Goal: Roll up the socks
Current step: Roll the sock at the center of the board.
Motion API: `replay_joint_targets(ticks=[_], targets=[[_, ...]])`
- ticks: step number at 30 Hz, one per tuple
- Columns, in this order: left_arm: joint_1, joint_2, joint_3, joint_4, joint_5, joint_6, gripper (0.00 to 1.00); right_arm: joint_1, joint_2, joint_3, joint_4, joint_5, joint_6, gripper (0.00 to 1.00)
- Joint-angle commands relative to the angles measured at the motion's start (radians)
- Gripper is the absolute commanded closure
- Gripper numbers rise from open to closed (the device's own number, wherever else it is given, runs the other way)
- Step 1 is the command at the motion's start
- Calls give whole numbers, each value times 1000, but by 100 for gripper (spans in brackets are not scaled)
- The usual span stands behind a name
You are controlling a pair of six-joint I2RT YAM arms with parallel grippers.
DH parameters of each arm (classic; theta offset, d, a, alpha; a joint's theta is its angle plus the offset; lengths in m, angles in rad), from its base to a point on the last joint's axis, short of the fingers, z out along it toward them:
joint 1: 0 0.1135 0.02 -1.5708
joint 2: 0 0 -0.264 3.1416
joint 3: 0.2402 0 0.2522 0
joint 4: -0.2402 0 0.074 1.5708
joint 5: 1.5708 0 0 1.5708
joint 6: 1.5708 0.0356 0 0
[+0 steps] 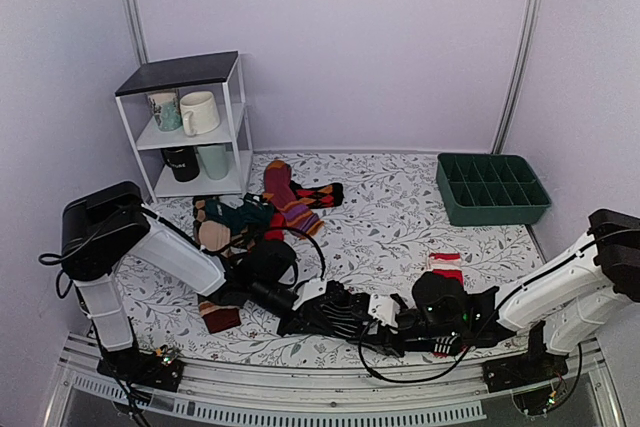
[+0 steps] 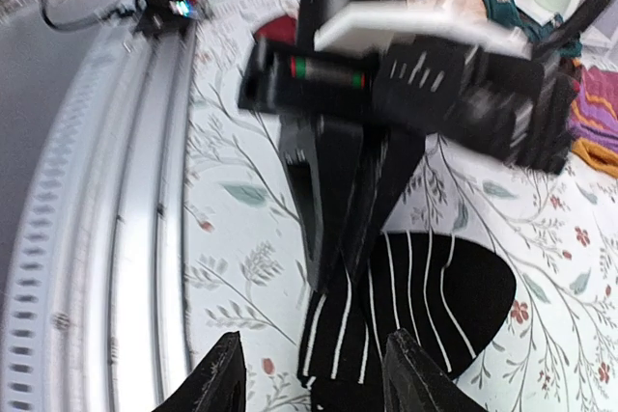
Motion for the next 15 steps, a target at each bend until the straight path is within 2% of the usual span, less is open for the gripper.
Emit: replay_joint_targets(ticks=[1,11,15], targets=[[4,48,-18,-127,16,-12,100,60,116,65,-52,223,-92,50],[9,53,-16,-126,20,-14,100,82,191,111,-78,224,-94,52],[9,55,-14,-129,23,-13,100,92,203,107,-95,234,-59,57]])
